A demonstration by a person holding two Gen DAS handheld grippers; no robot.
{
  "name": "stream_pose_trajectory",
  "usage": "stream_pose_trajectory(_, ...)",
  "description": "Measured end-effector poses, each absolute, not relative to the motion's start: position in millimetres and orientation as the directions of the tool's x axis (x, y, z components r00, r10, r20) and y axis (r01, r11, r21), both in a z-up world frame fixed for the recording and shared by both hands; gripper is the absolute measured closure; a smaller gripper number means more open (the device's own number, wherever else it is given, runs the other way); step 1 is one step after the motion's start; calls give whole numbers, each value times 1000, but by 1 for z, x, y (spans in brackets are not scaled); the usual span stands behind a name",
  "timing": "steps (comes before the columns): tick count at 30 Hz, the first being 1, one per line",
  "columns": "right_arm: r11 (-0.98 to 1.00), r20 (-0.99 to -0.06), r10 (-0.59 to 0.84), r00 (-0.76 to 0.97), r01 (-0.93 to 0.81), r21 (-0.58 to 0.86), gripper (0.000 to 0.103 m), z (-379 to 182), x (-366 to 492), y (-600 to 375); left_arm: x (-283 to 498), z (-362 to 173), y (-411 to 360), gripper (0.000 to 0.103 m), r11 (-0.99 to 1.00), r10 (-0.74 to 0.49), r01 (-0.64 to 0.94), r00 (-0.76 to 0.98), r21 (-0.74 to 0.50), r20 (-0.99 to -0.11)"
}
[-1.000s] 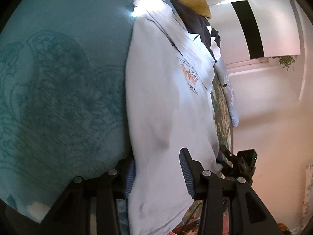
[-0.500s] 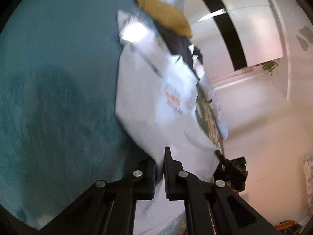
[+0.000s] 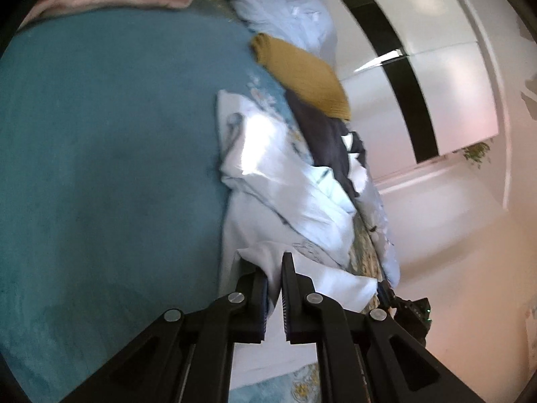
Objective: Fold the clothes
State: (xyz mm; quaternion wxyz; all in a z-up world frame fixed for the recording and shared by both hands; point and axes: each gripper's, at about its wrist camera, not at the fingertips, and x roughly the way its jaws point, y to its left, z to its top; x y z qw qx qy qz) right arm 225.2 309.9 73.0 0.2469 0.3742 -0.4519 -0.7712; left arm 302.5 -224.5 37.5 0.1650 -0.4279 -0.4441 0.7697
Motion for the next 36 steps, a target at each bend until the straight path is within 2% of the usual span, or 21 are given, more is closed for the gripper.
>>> stream_pose_trajectory(2,-496,-392,-698,-599,11,868,96,70,219,309,302,31,-226,92,-550,632,148,-569,-822,-526)
stream_pose_trajectory(4,-511,-418,-692,-589,-9,859,95,66,219,310,307,26,-229,84,-558,623,163,-565,-814,-540)
stream_pose_trajectory(6,-534,-452,-686,-571,-27,845,95,61,224,312,313,21,-233,60,-551,625,177,-560,-816,-544)
stream_pose_trajectory(8,-565,-494,-675,-548,-45,824,95,55,233,315,321,17,-236,55,-540,636,181,-553,-822,-539)
stream_pose_trajectory(10,-587,-530,-665,-525,-71,807,94,46,243,319,328,12,-238,55,-528,646,185,-546,-829,-534)
stream_pose_trajectory(12,-592,-551,-663,-506,-96,800,82,38,252,322,336,12,-235,54,-541,648,165,-544,-825,-533)
stream_pose_trajectory(13,-595,-561,-662,-496,-108,797,71,33,257,324,339,13,-232,54,-557,645,157,-536,-816,-544)
stream_pose_trajectory(20,-603,-559,-695,-452,-56,796,71,32,277,309,356,19,-205,52,-666,626,81,-480,-741,-615)
stream_pose_trajectory(28,-584,-538,-738,-407,-14,812,72,31,296,302,372,14,-203,52,-620,676,73,-456,-781,-579)
stream_pose_trajectory(36,-614,-558,-685,-468,-41,788,71,33,271,310,375,14,-208,52,-604,681,83,-463,-793,-567)
